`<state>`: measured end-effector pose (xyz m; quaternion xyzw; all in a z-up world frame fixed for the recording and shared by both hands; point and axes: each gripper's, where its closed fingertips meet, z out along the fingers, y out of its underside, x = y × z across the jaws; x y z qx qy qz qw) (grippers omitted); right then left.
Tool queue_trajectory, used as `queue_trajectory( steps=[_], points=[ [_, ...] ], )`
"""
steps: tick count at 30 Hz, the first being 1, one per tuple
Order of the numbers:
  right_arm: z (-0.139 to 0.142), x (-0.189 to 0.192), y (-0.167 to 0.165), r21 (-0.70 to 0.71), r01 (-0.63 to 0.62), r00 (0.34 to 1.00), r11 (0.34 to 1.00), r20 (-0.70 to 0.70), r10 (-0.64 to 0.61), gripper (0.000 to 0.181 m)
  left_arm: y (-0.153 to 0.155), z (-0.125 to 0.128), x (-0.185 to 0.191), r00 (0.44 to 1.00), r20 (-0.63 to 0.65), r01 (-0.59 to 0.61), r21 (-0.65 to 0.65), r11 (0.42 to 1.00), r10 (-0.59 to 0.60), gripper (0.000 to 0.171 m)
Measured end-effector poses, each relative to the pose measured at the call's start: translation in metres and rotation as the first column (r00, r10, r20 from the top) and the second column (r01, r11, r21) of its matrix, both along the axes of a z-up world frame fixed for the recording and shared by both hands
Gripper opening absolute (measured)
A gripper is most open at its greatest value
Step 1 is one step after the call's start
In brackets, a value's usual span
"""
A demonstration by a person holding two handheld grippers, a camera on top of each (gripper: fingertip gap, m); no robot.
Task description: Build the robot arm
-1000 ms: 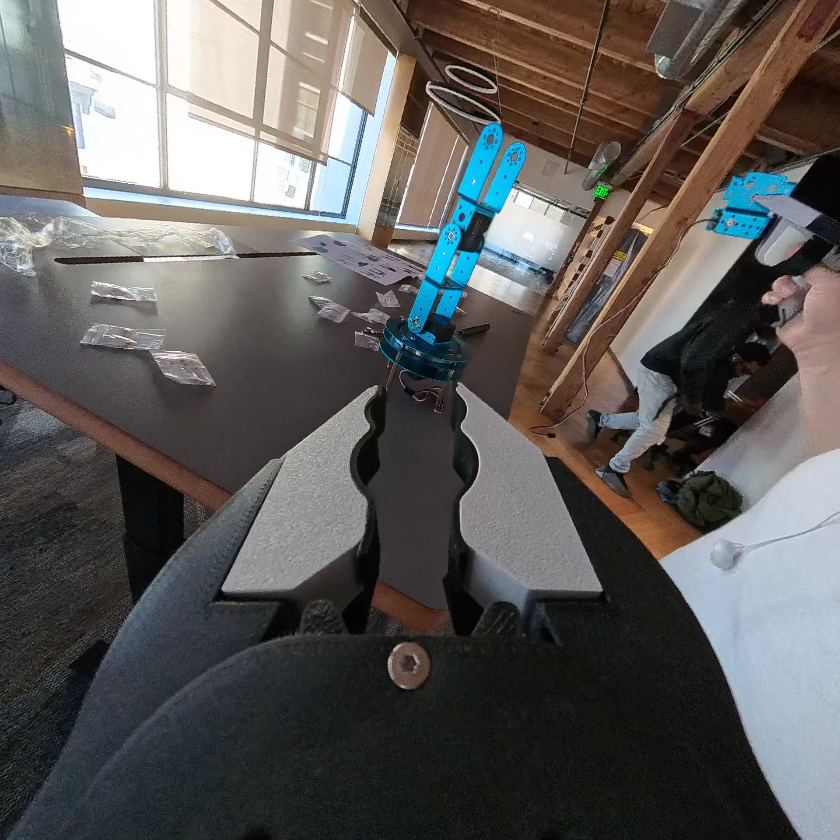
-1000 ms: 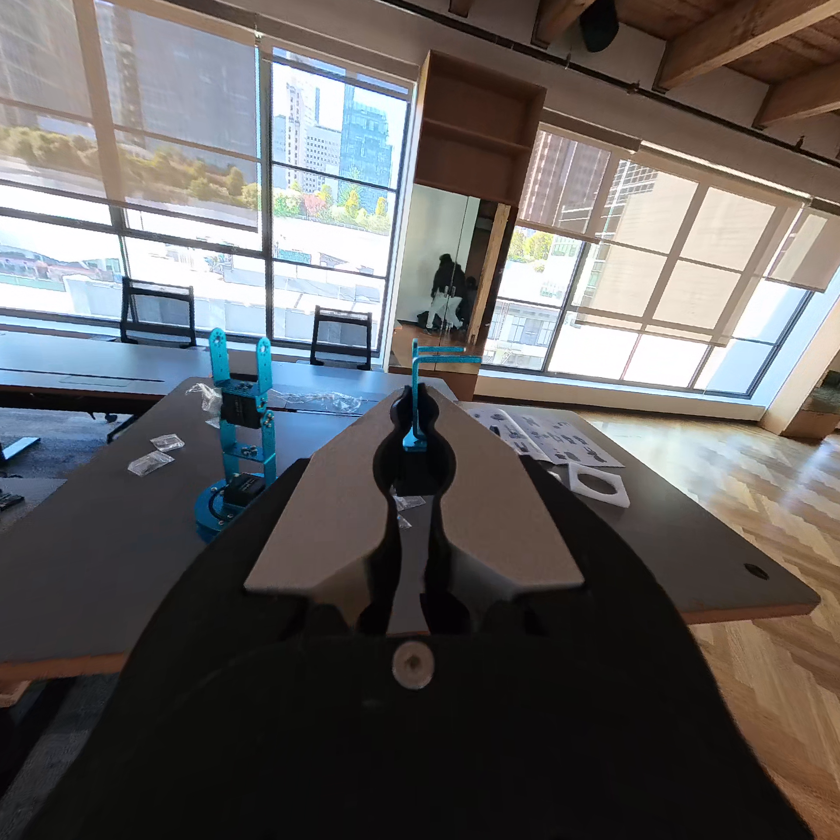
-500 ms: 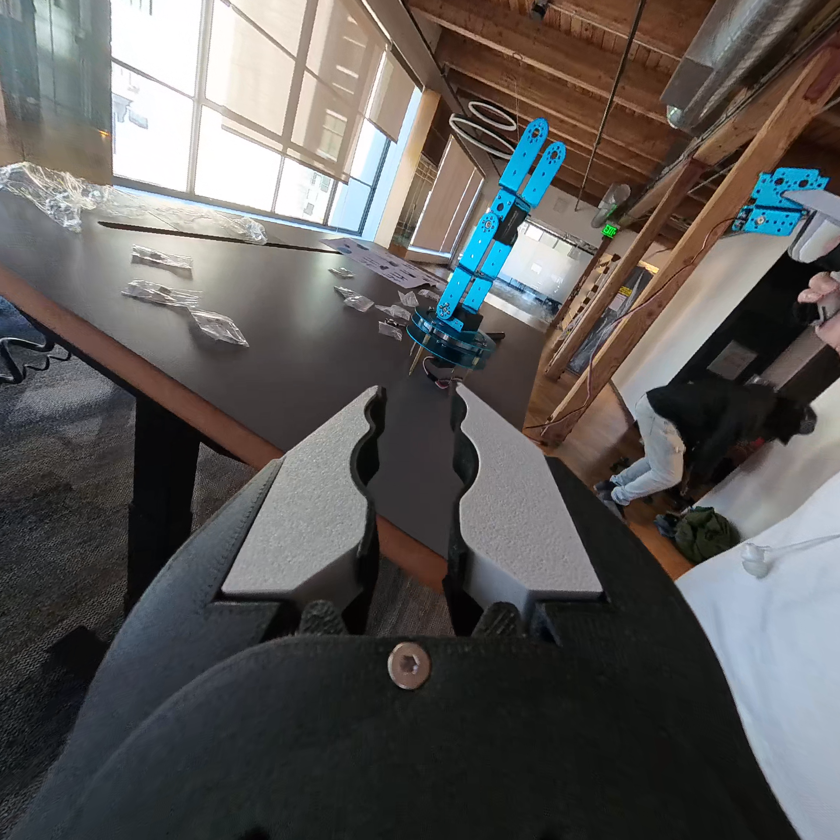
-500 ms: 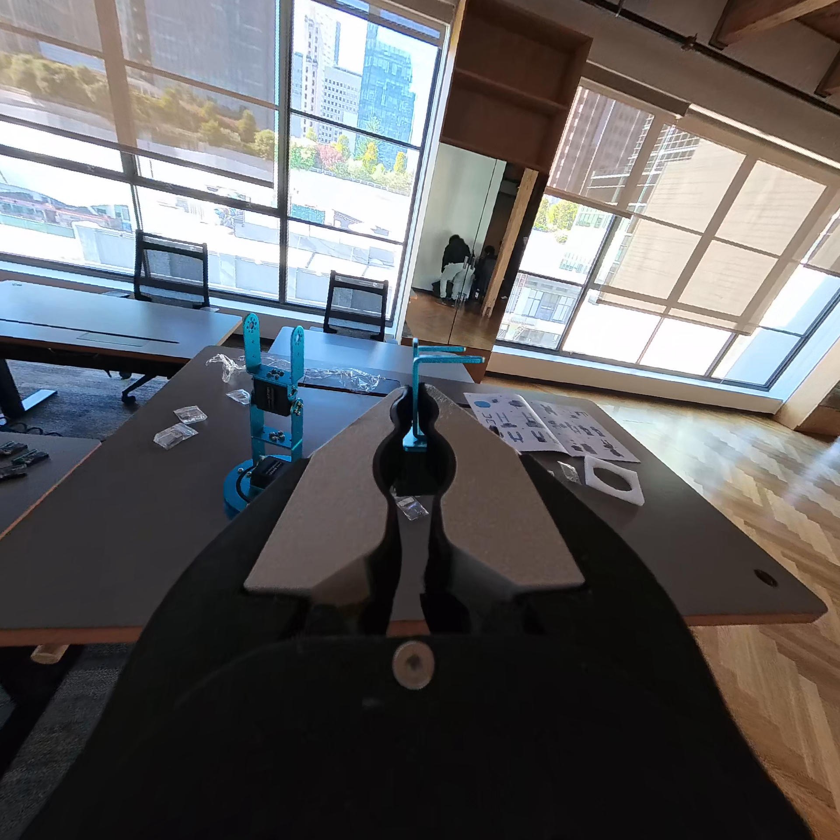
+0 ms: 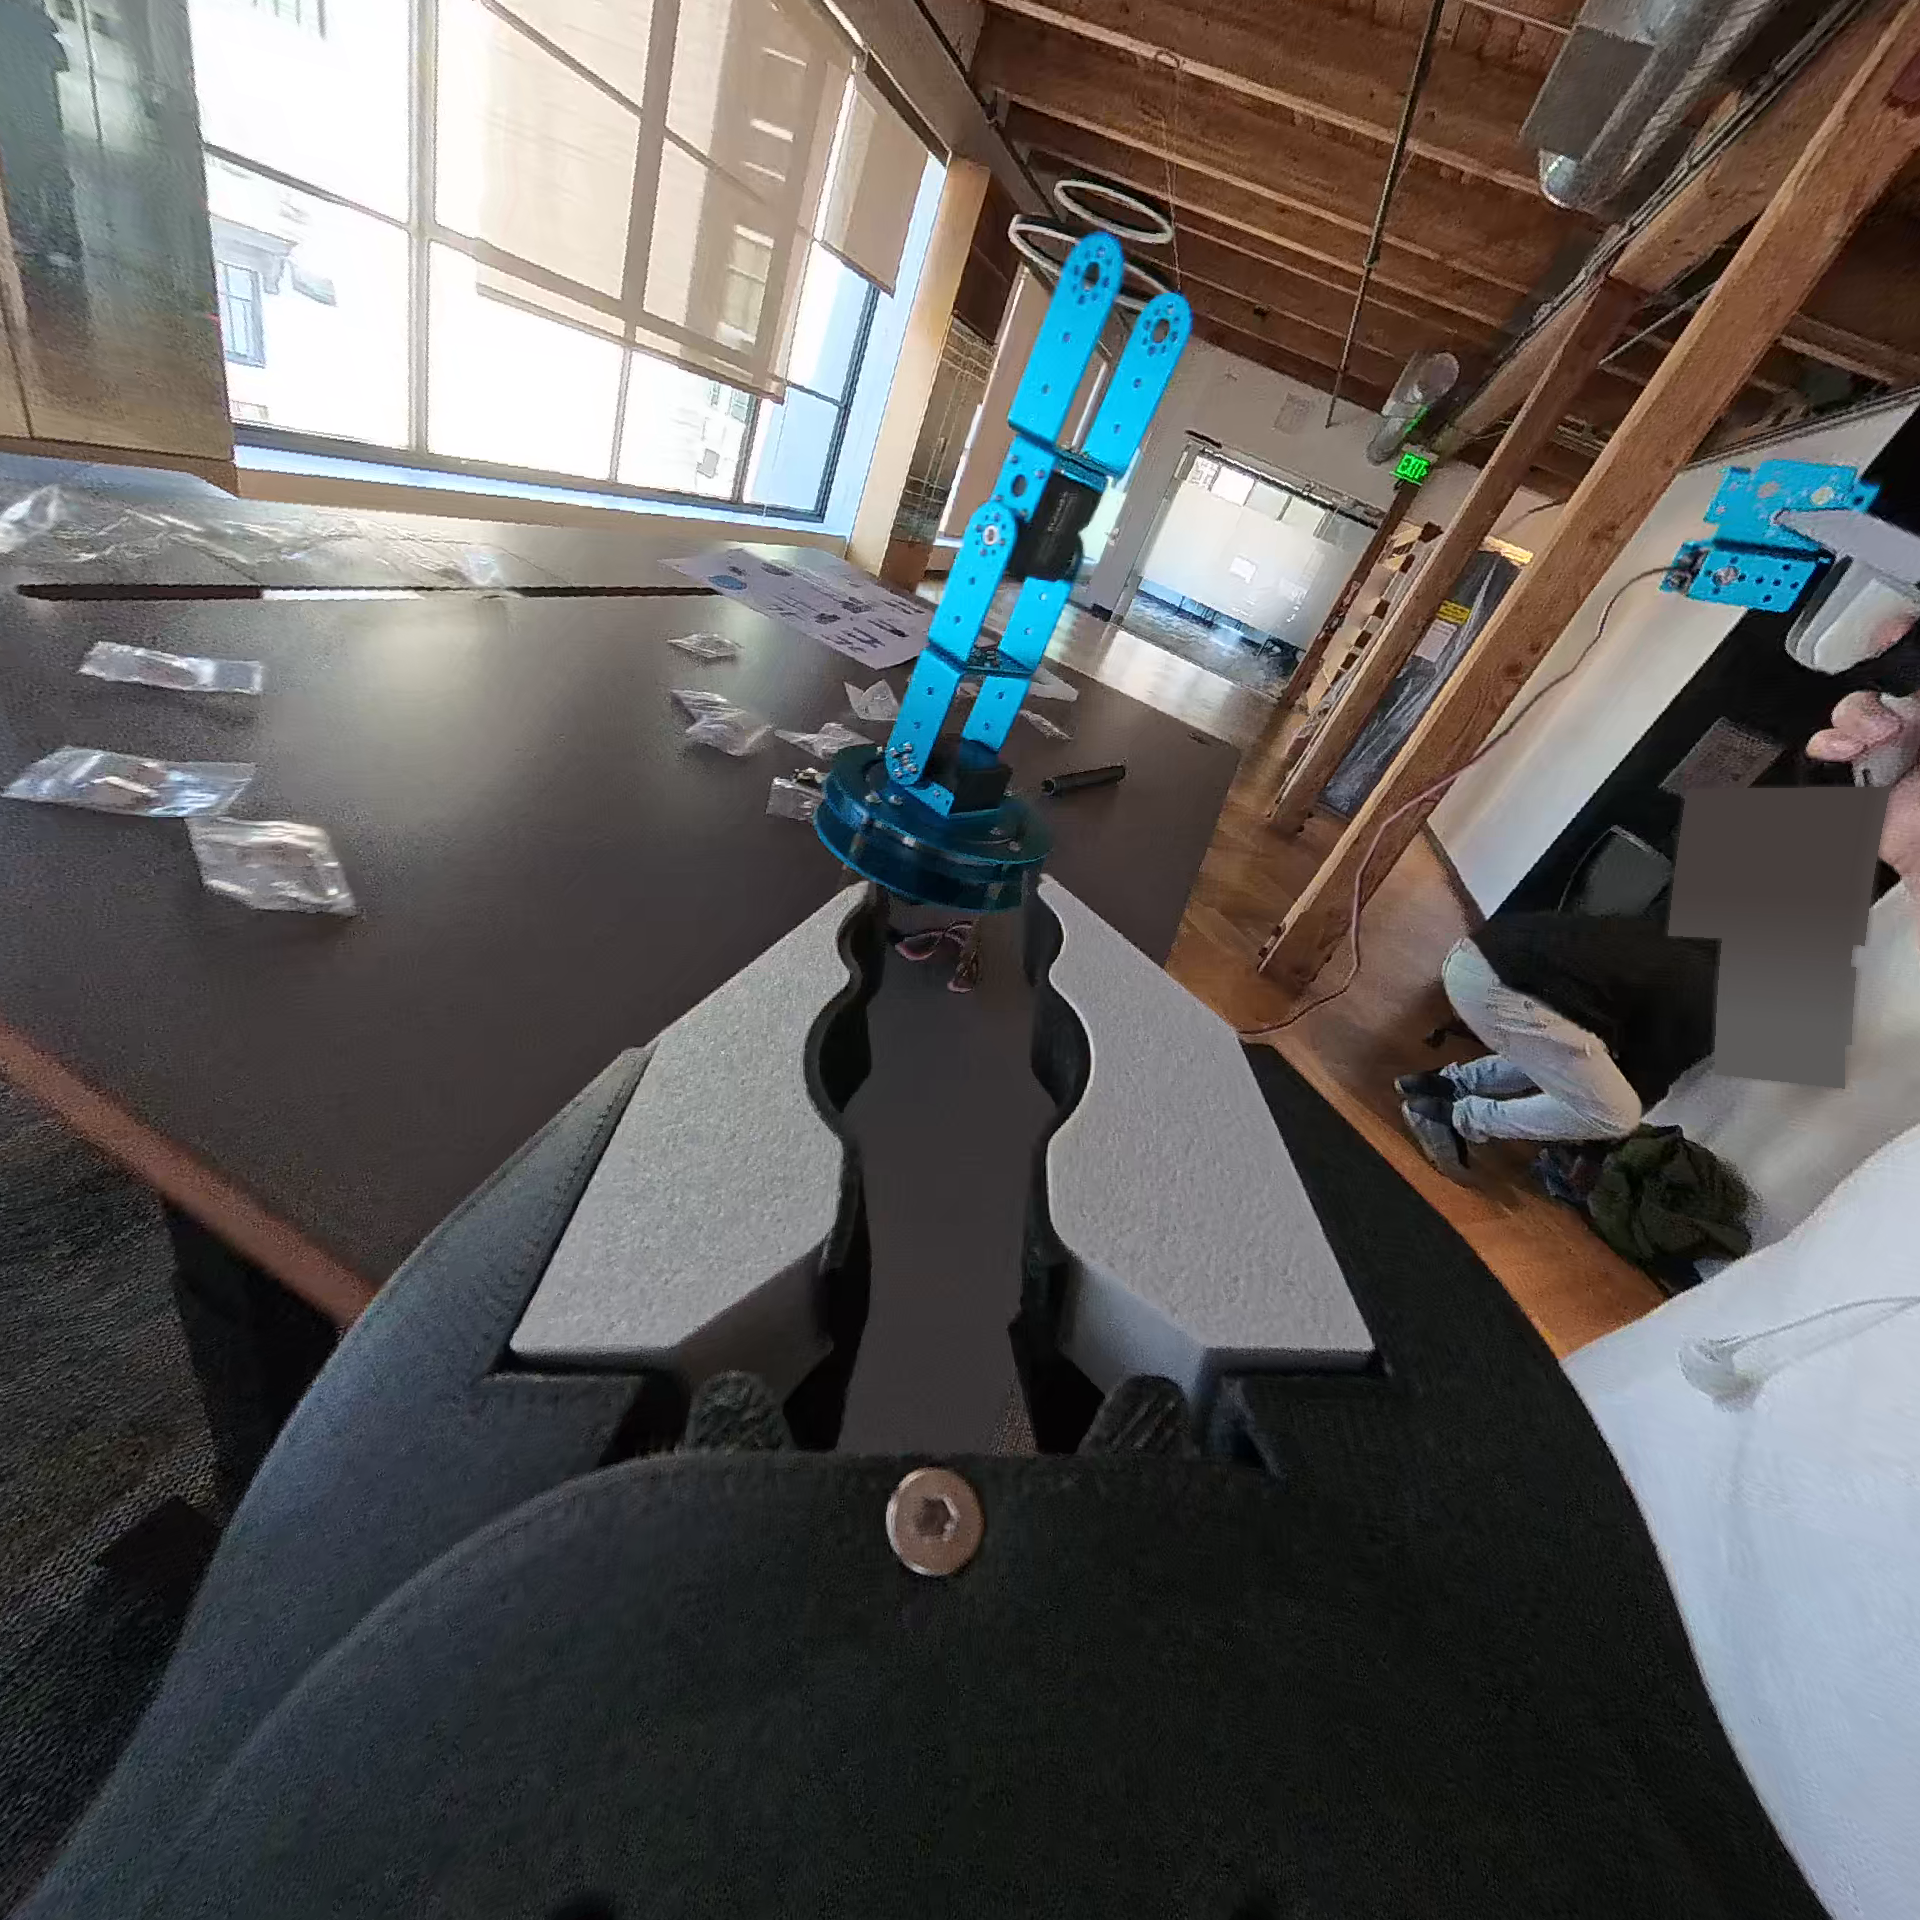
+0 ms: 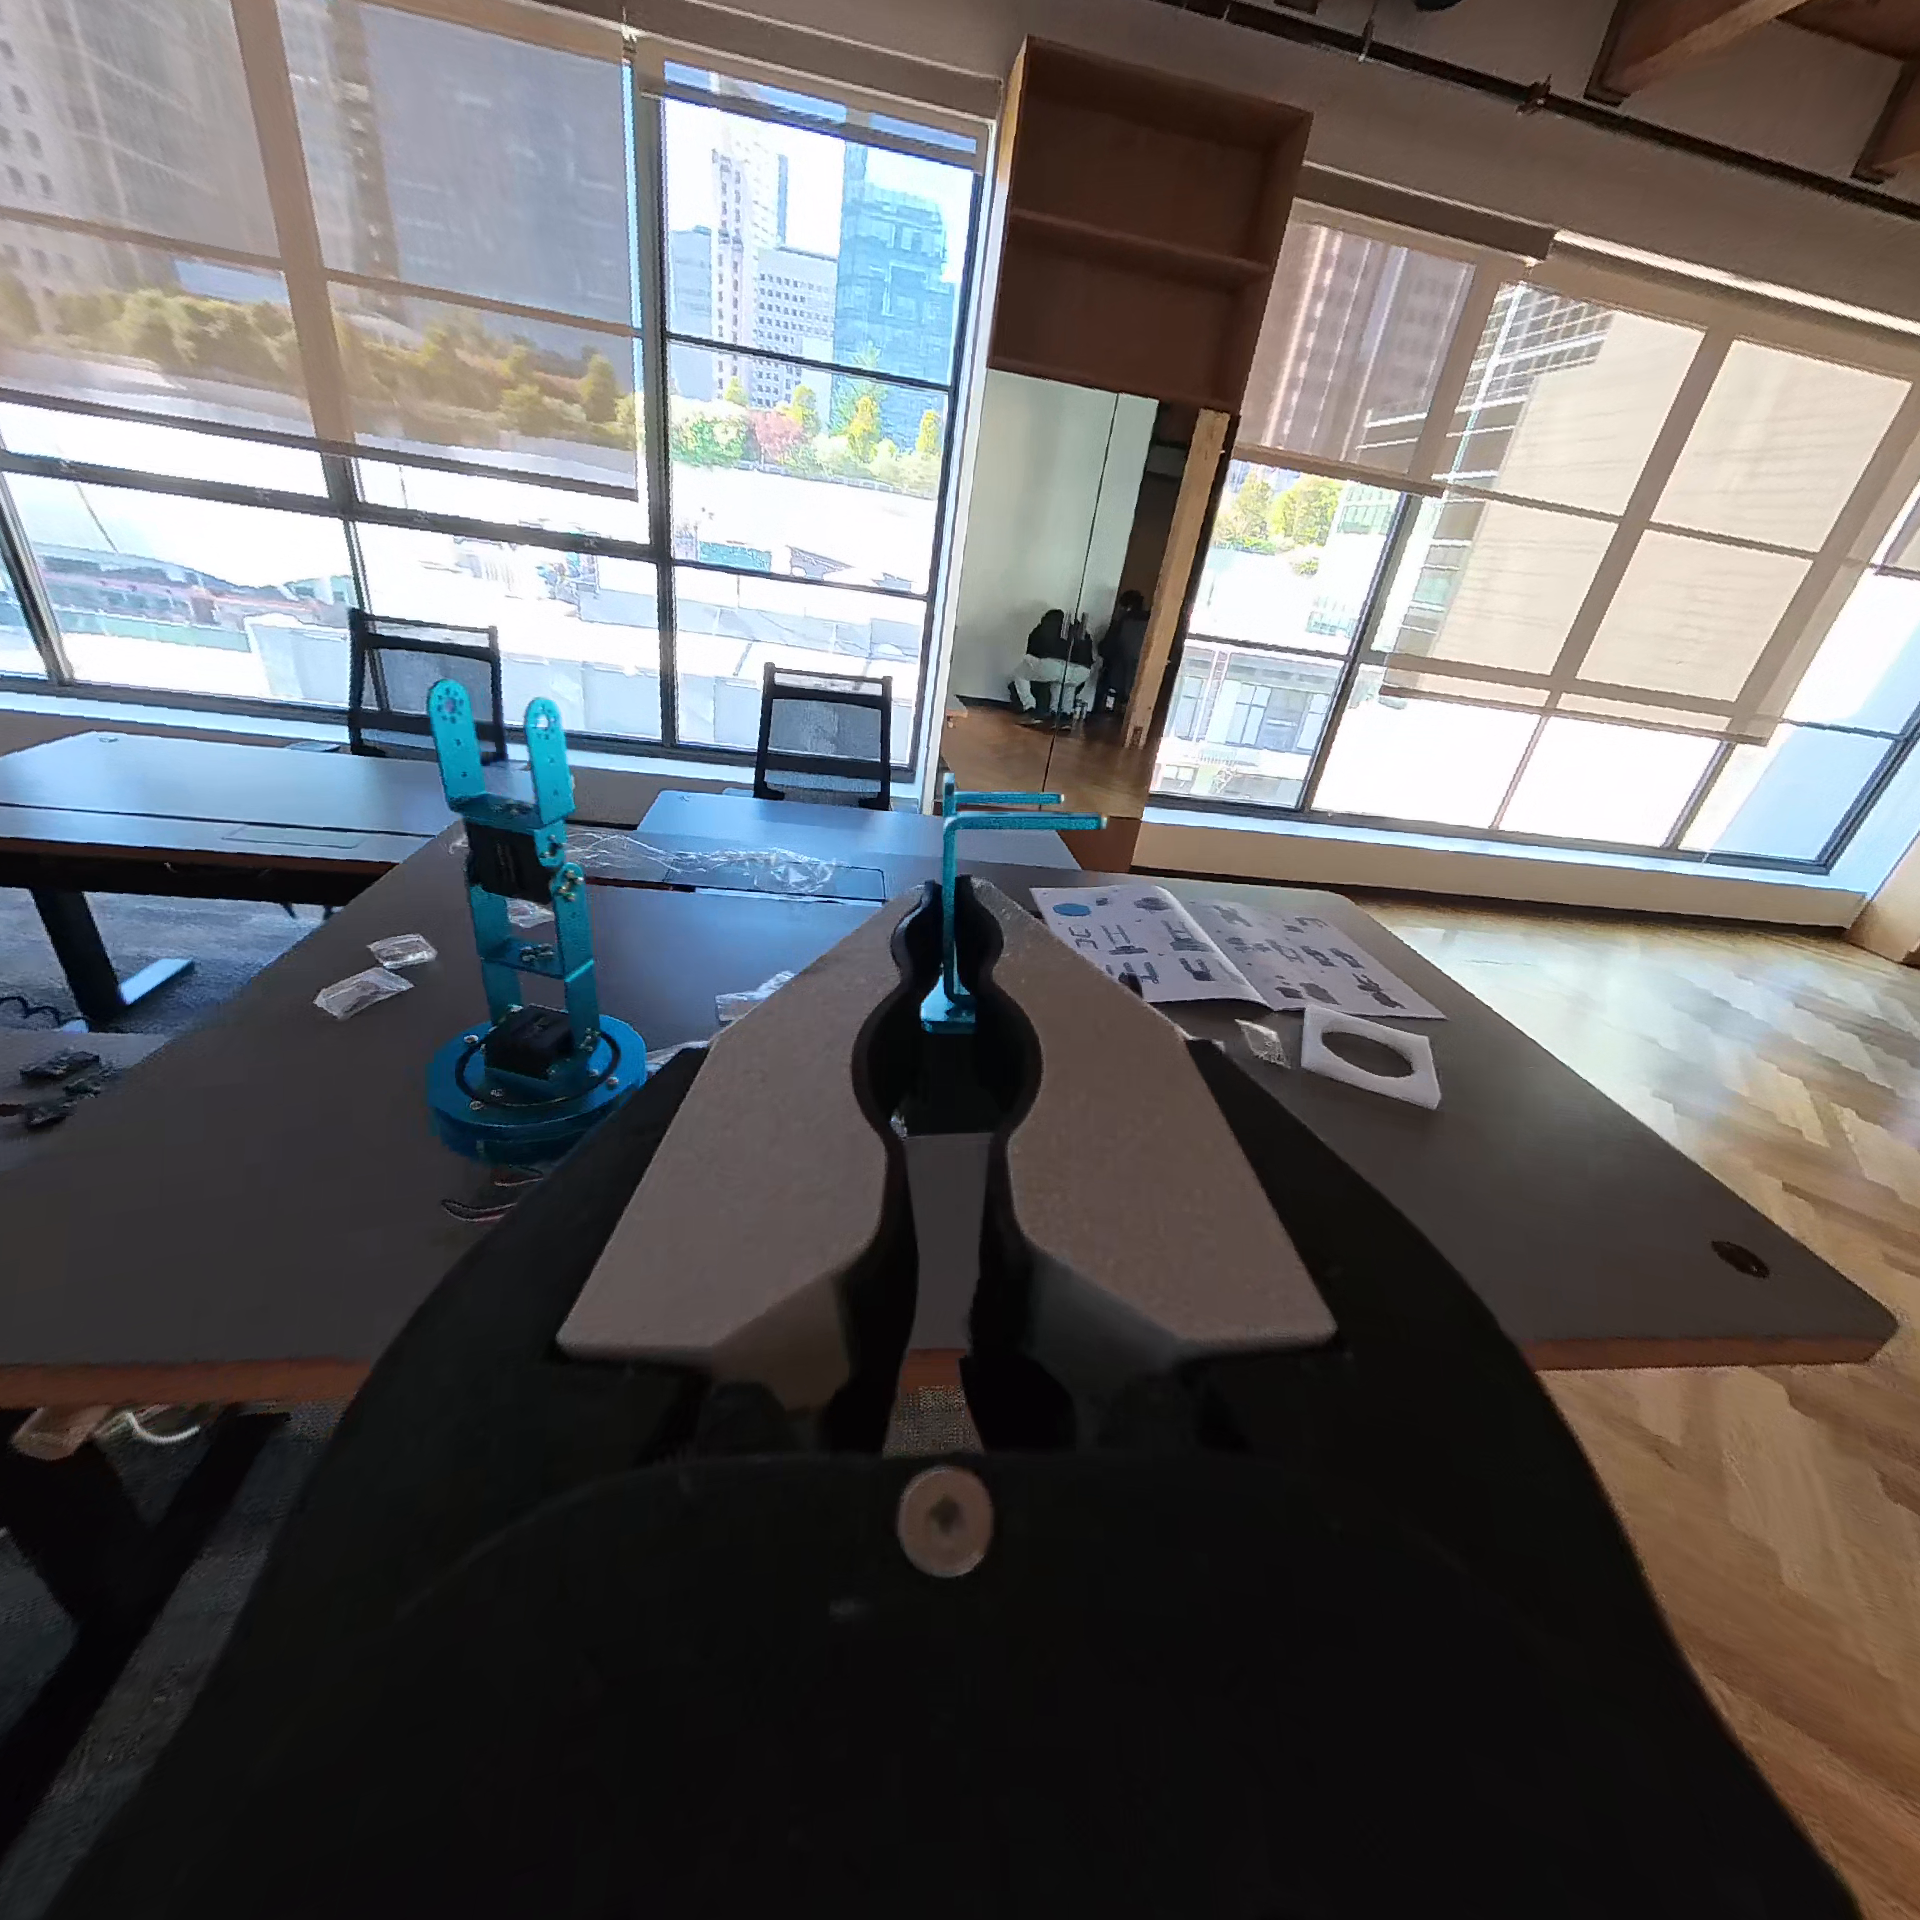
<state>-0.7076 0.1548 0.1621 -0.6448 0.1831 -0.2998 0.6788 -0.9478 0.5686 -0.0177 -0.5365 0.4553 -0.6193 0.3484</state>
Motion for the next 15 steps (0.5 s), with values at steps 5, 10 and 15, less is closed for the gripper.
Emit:
queue_trajectory(
  steps=[5, 10, 15],
  points=[
    [-0.005, 0.034, -0.044, -0.007, -0.048, 0.998, 0.999, 0.045, 0.048, 0.001, -0.05, 0.012, 0.036, 0.999, -0.002, -0.045, 0.021, 0.999, 0.045, 0.023],
    [-0.009, 0.073, -0.084, -0.029, -0.124, 0.99, 0.992, 0.063, 0.125, 0.001, -0.094, 0.029, 0.072, 0.989, 0.029, -0.149, 0.023, 0.989, 0.148, 0.022],
    [-0.014, 0.114, -0.106, -0.006, -0.163, 0.984, 0.987, 0.067, 0.163, 0.001, -0.139, 0.04, 0.093, 0.986, -0.02, -0.161, 0.082, 0.983, 0.164, 0.021]
  ],
)
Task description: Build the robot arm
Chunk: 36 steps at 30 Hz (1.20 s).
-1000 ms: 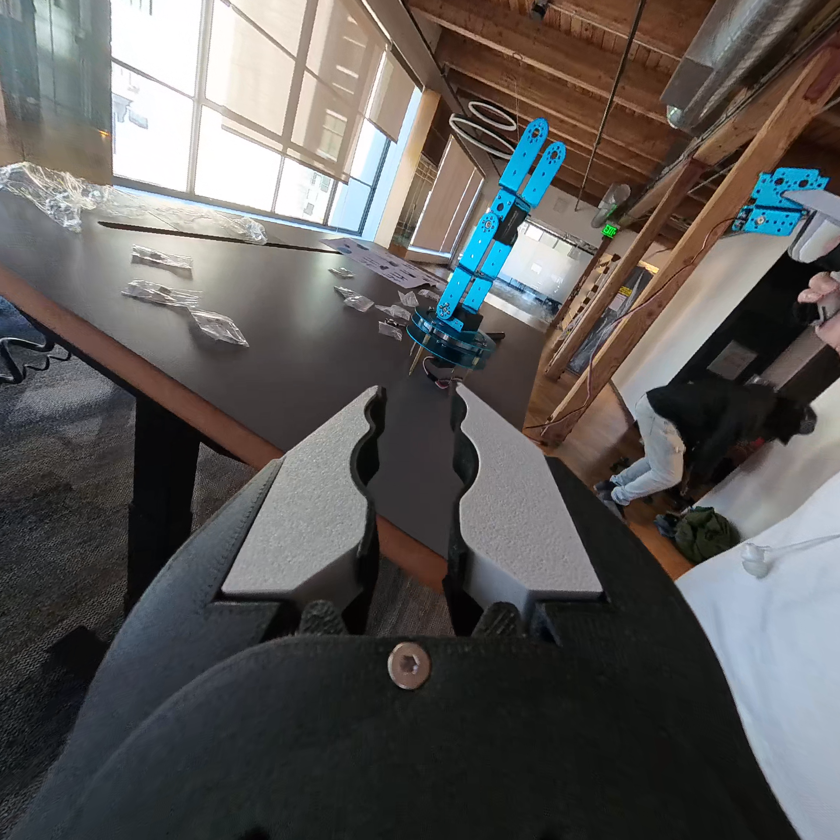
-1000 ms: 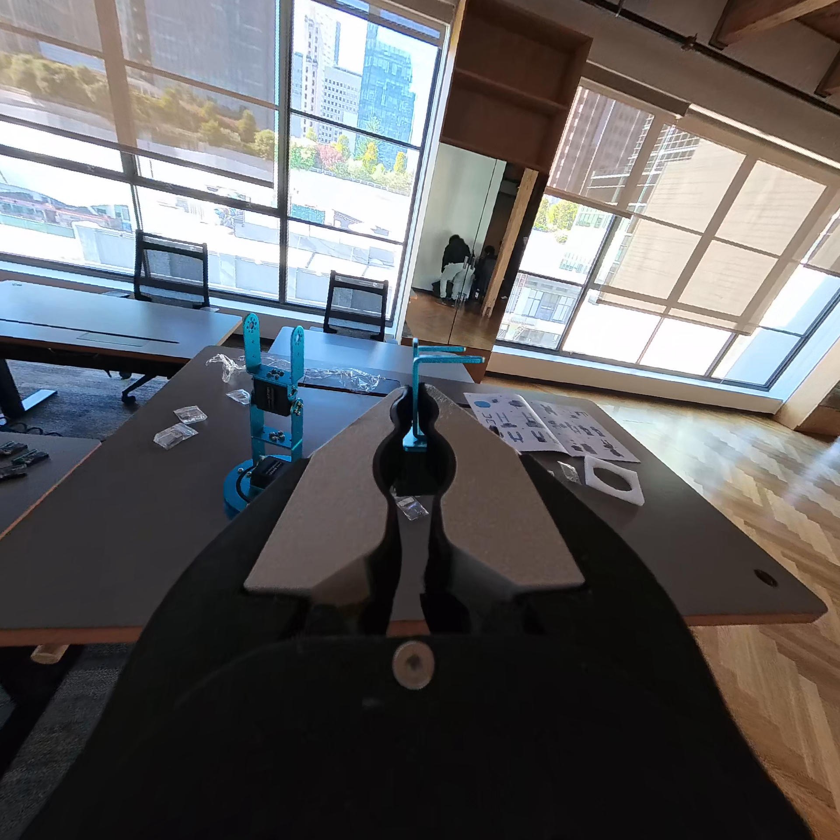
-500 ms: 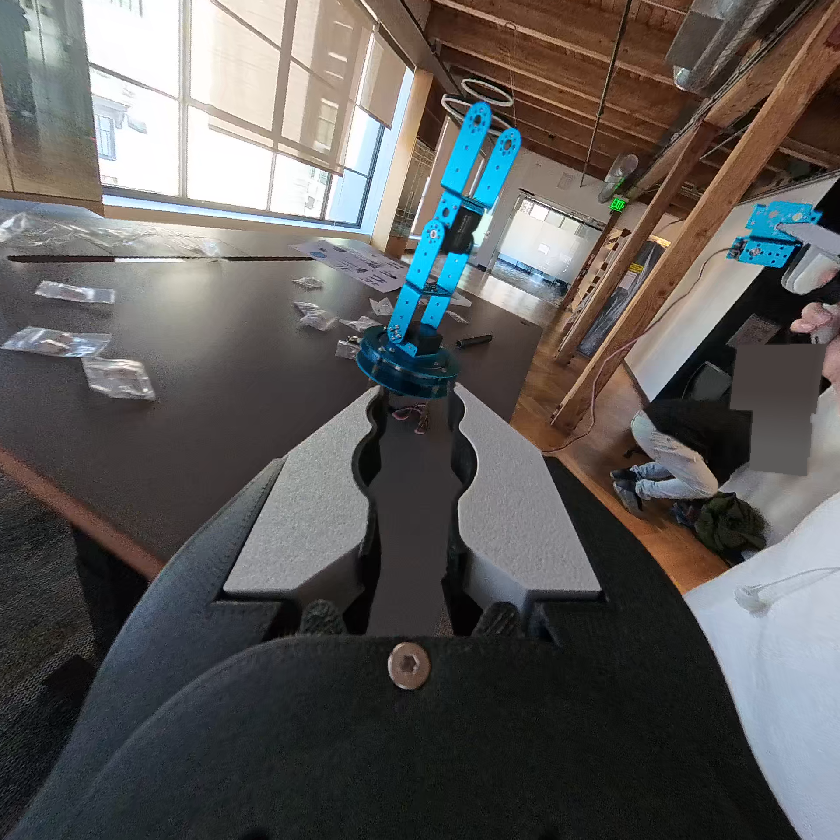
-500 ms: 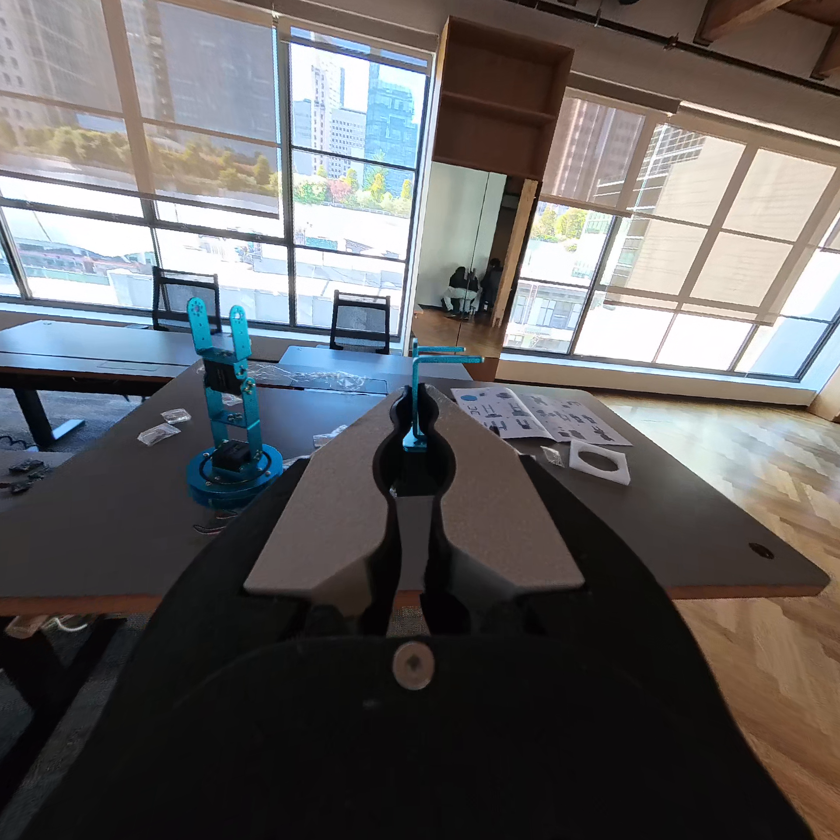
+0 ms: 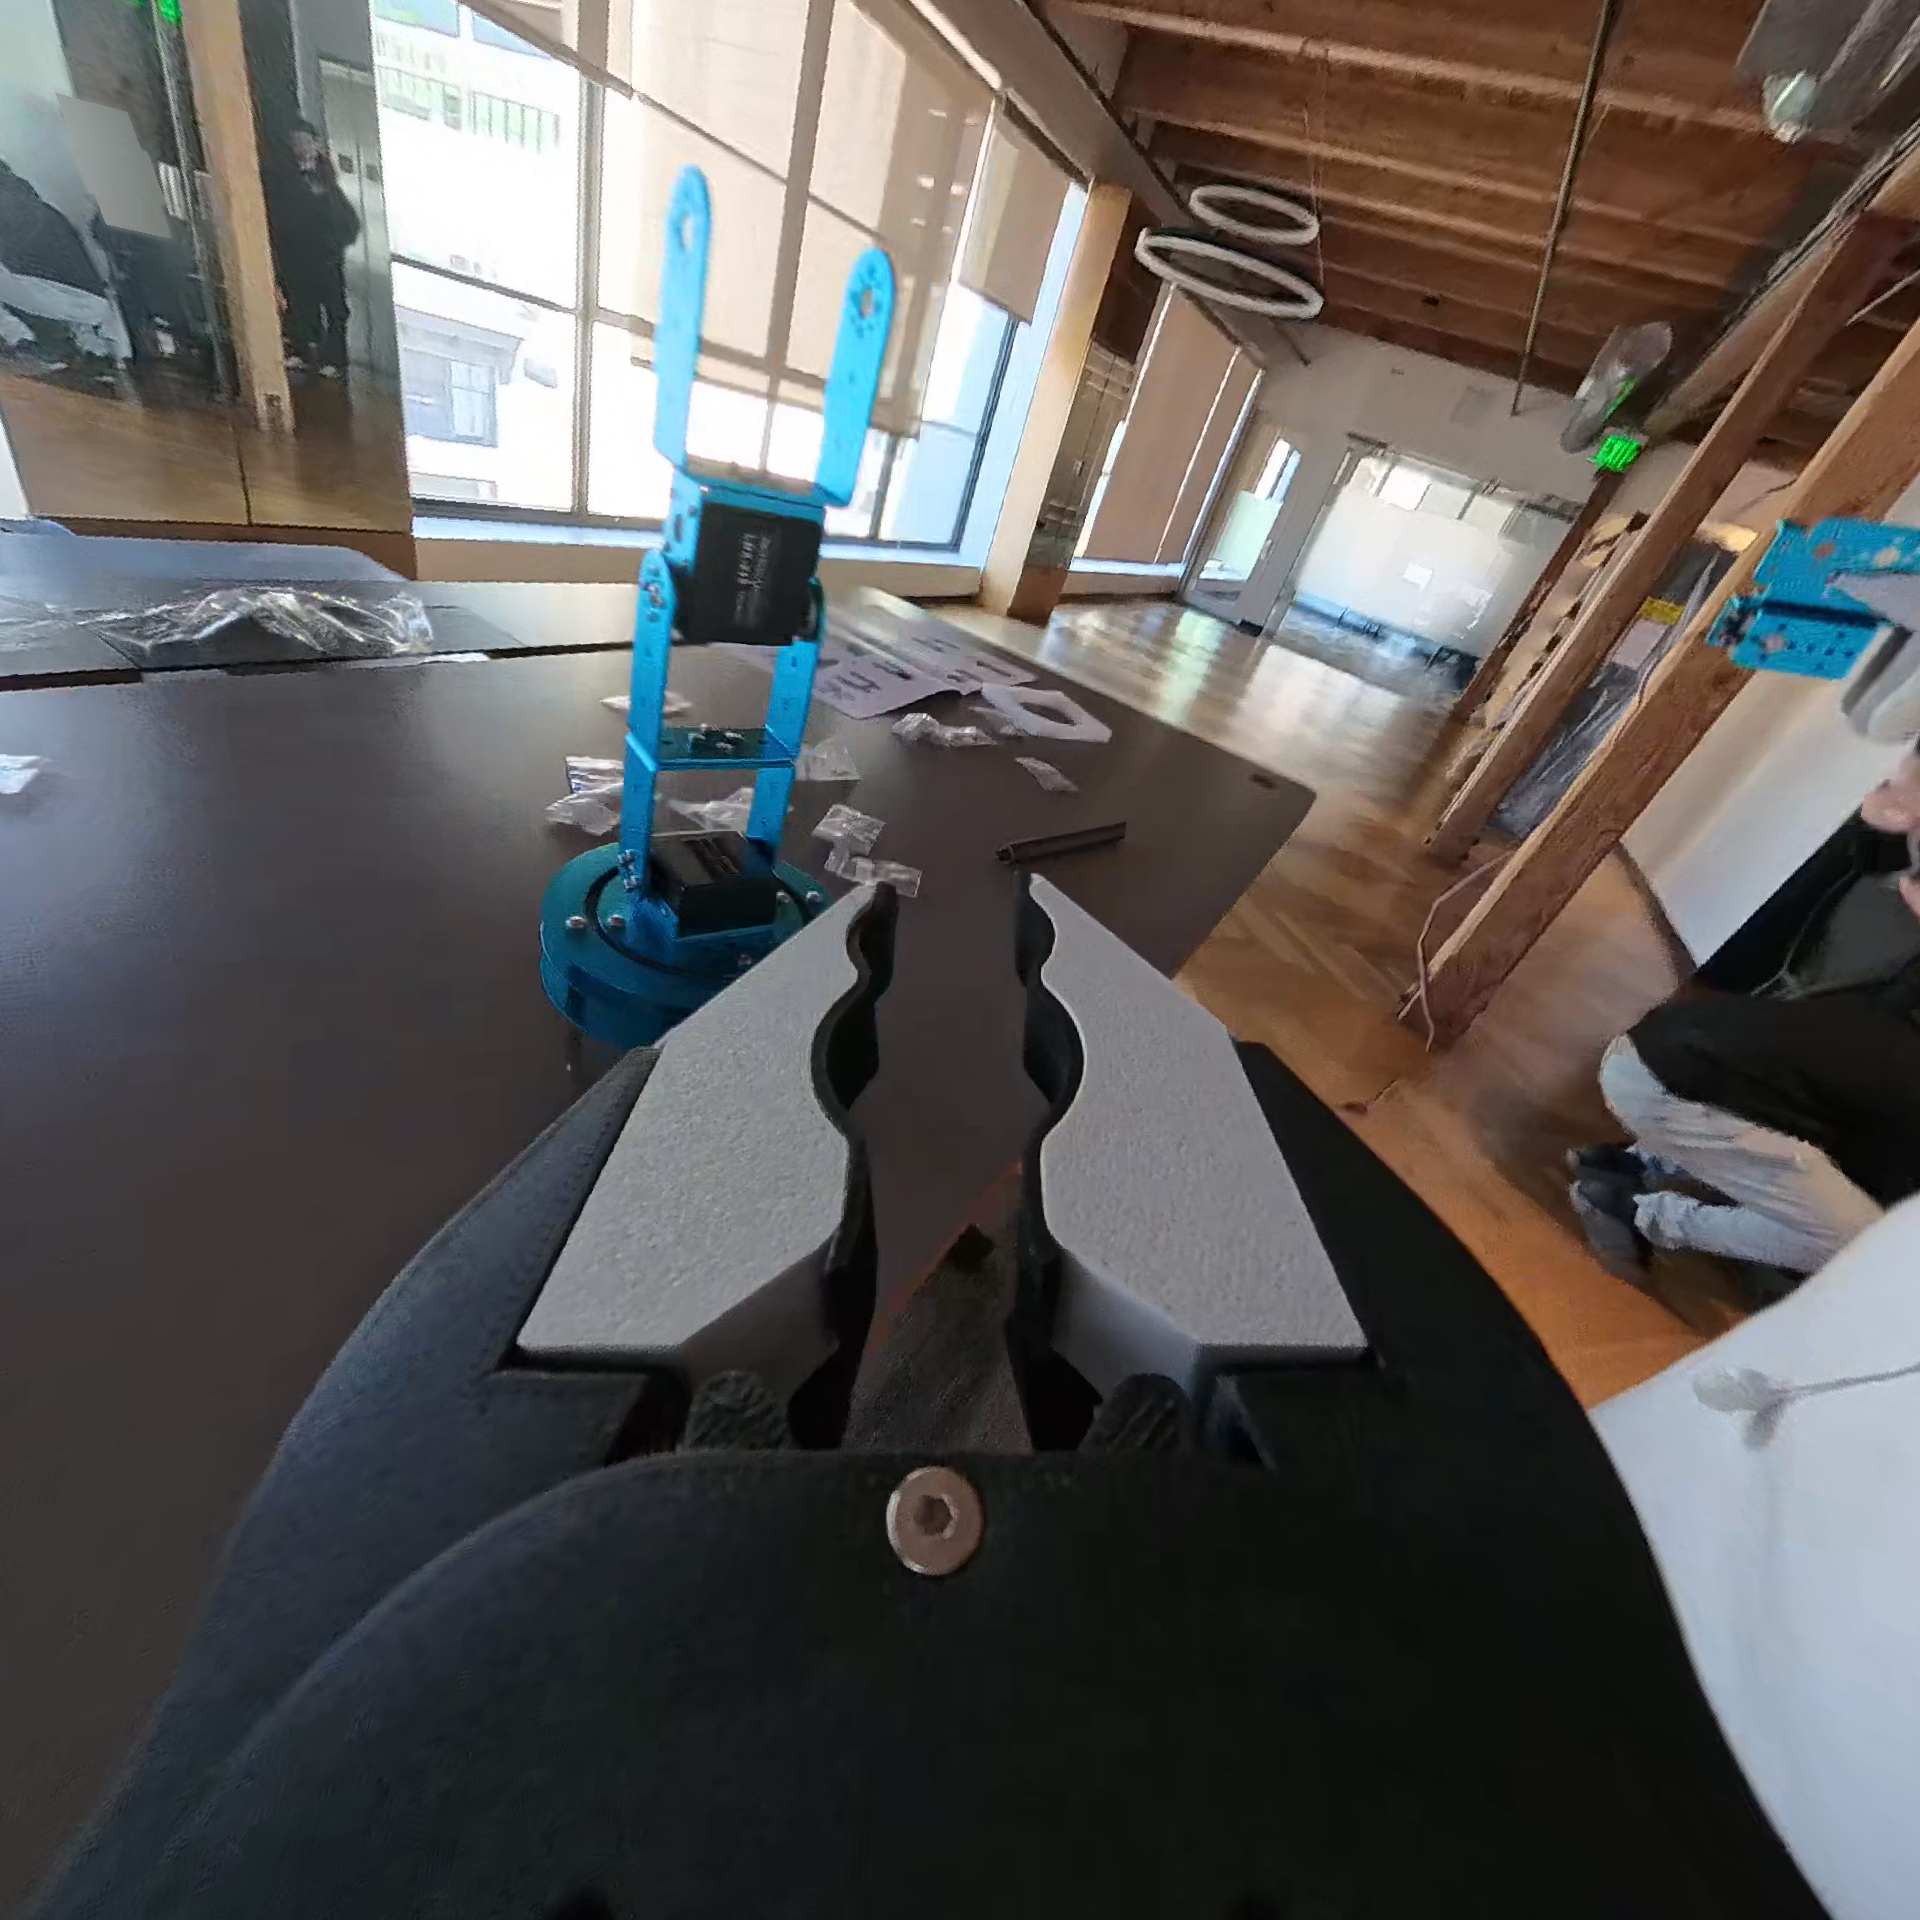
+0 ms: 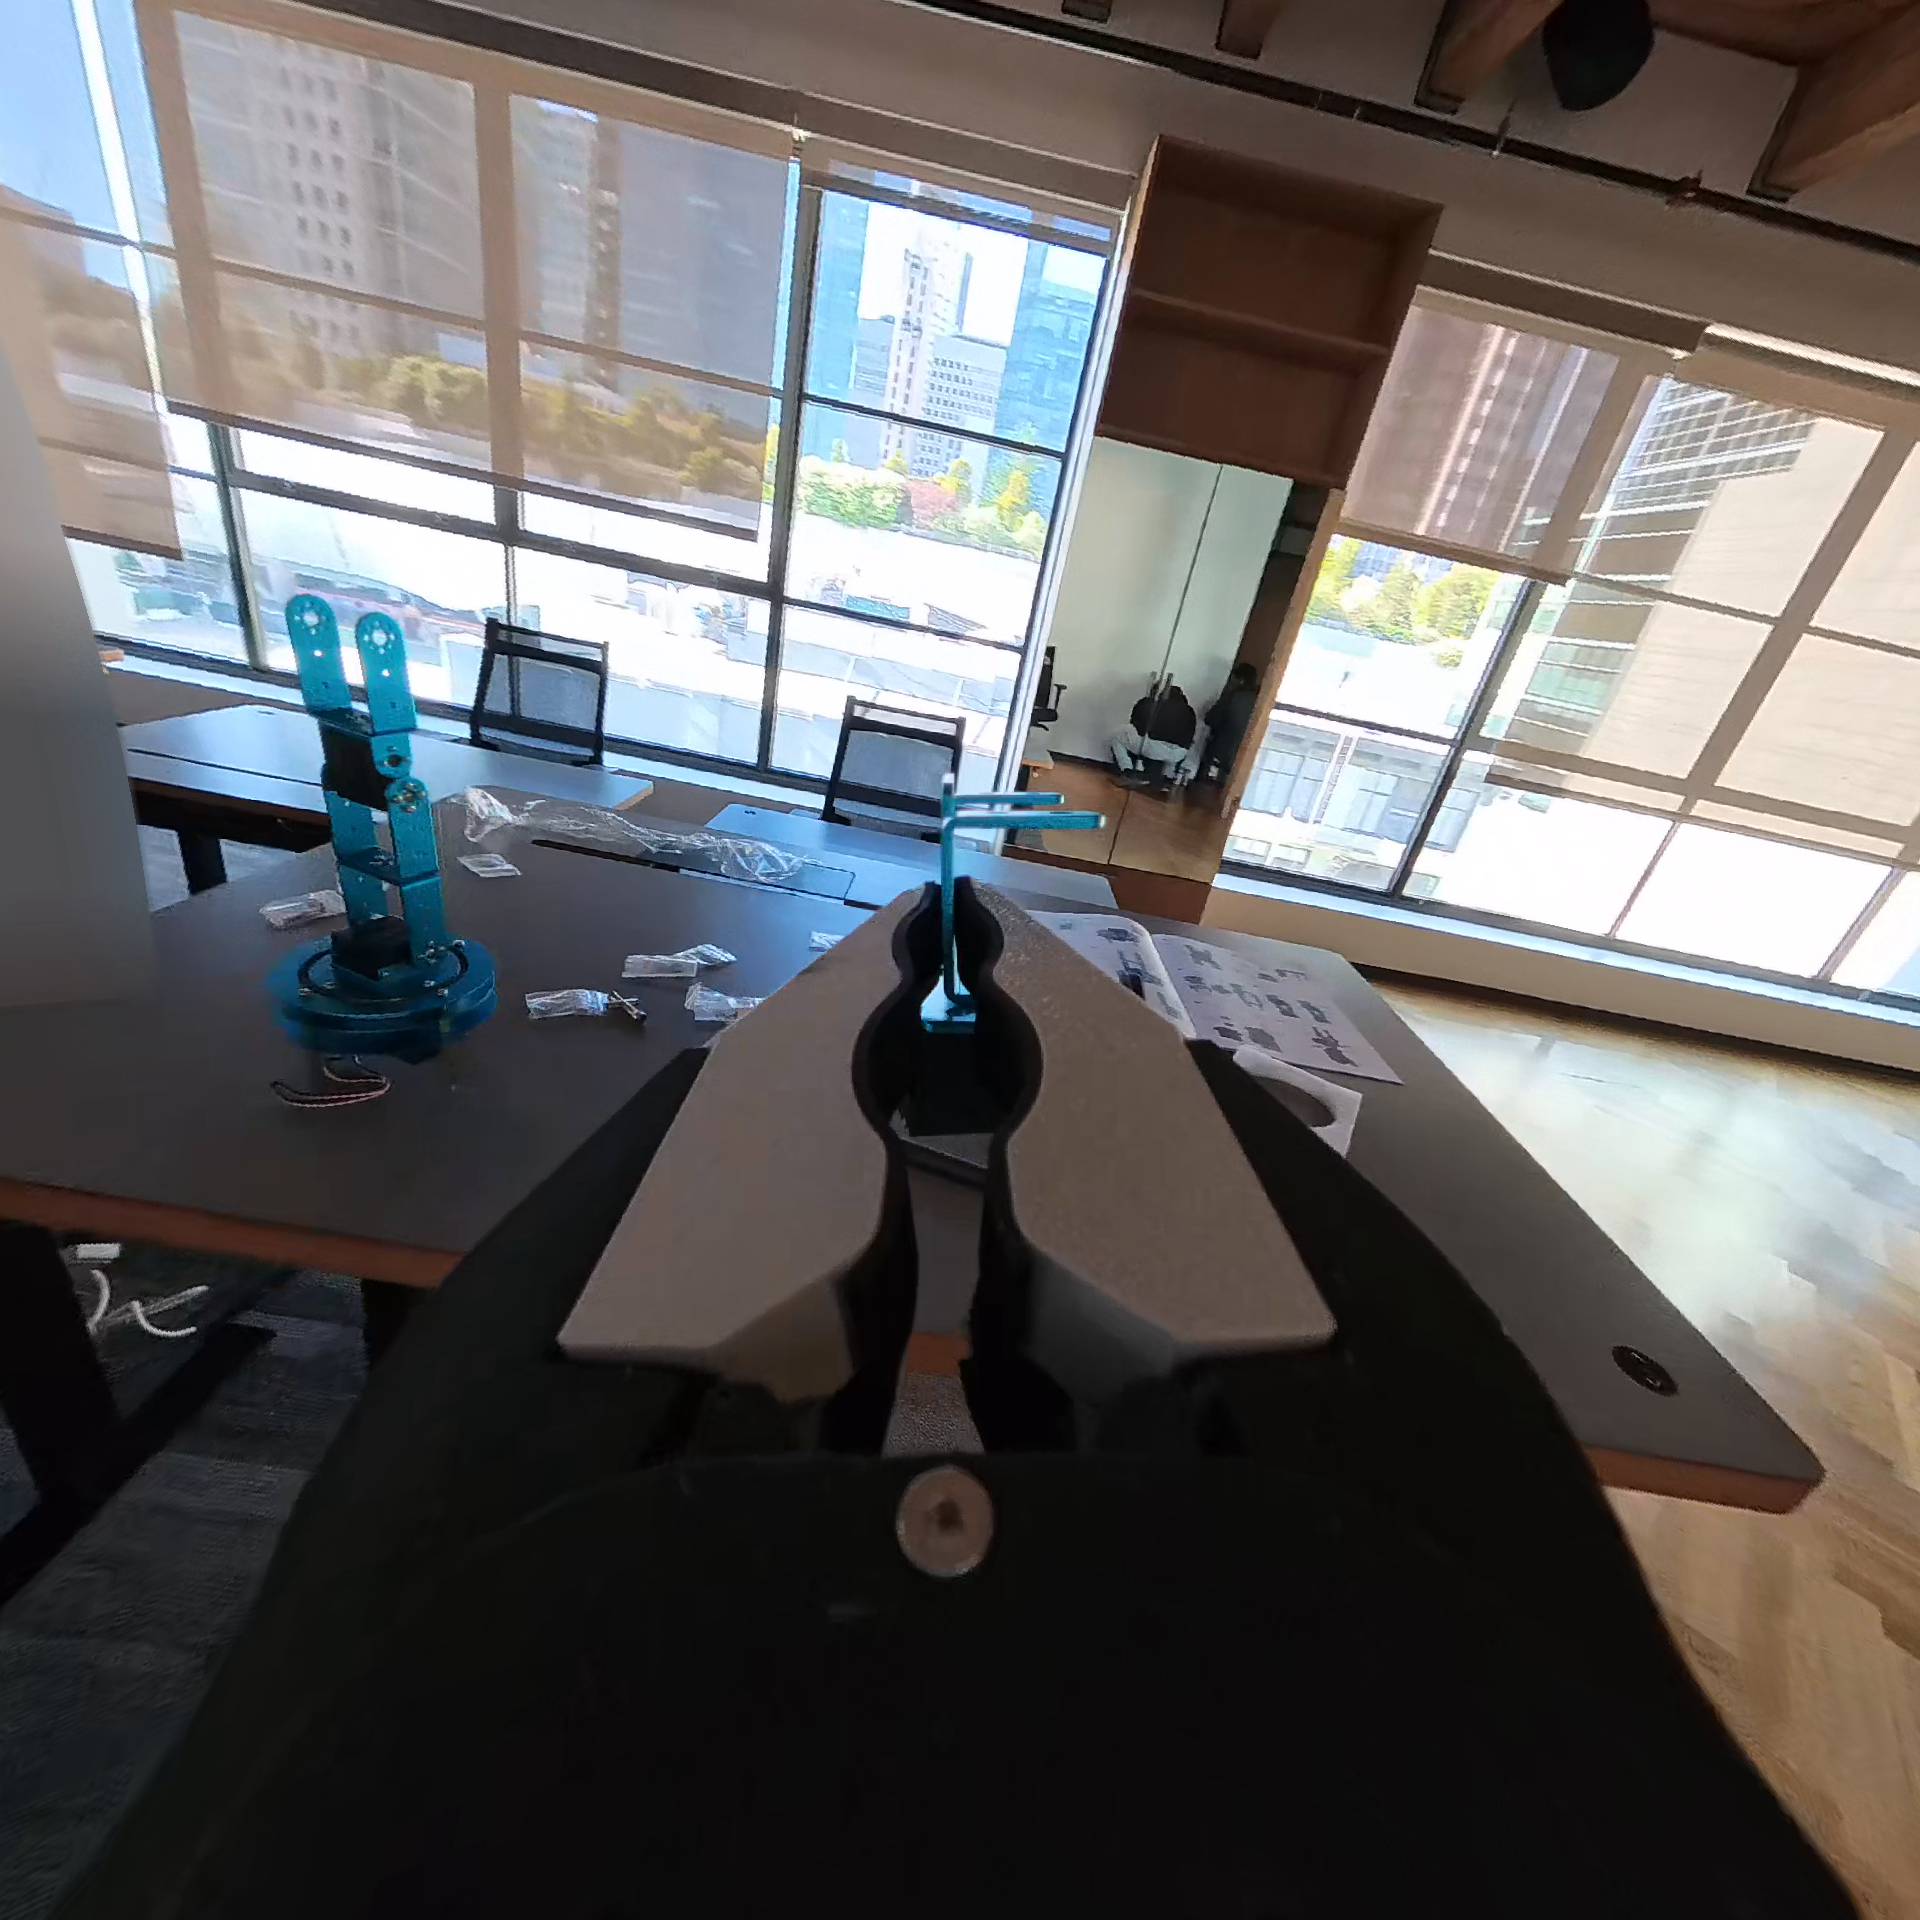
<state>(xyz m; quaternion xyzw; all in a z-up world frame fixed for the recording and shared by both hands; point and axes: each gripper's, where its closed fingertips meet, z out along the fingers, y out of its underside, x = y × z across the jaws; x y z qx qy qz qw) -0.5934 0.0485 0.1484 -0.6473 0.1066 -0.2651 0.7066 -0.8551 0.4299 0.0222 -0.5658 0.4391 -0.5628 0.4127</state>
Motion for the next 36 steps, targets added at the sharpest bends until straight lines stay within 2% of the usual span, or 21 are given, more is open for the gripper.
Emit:
queue_trajectory(
  steps=[4, 8, 13, 18, 22, 26, 29, 36],
  points=[
    [-0.004, 0.025, 0.01, 0.021, -0.039, 0.999, 0.999, -0.005, 0.04, 0.001, -0.01, -0.006, -0.007, 0.993, -0.104, -0.046, 0.059, 0.997, 0.052, 0.021],
    [-0.006, 0.032, 0.028, 0.047, -0.032, 0.999, 0.998, 0.007, 0.032, 0.001, 0.005, -0.005, -0.02, 0.99, -0.116, -0.072, 0.057, 0.996, 0.078, 0.021],
    [0.002, 0.016, 0.054, 0.065, 0.001, 1.0, 0.998, 0.003, -0.001, 0.001, 0.052, 0.008, -0.025, 0.999, -0.043, -0.031, 0.049, 0.998, 0.033, 0.021],
    [0.015, -0.02, 0.09, 0.115, 0.129, 0.99, 0.985, 0.036, -0.134, 0.001, 0.116, 0.009, -0.022, 0.991, -0.042, 0.13, 0.081, 0.988, -0.127, 0.02],
    [0.014, -0.053, 0.138, 0.117, 0.195, 0.981, 0.974, 0.0, -0.196, 0.001, 0.167, 0.012, -0.026, 0.954, -0.069, 0.295, 0.051, 0.954, -0.291, 0.023],
    [0.021, -0.082, 0.182, 0.082, 0.246, 0.969, 0.966, 0.004, -0.247, 0.001, 0.219, 0.012, -0.024, 0.942, -0.04, 0.335, 0.058, 0.94, -0.333, 0.023],
    [0.029, -0.102, 0.204, 0.04, 0.286, 0.958, 0.957, 0.018, -0.287, 0.001, 0.237, 0.009, -0.021, 0.917, 0.016, 0.398, 0.015, 0.917, -0.398, 0.023],
    [0.055, -0.132, 0.236, -0.012, 0.363, 0.93, 0.932, 0.068, -0.361, 0.001, 0.271, -0.026, -0.016, 0.887, 0.045, 0.462, -0.064, 0.885, -0.46, 0.023]
  ],
)
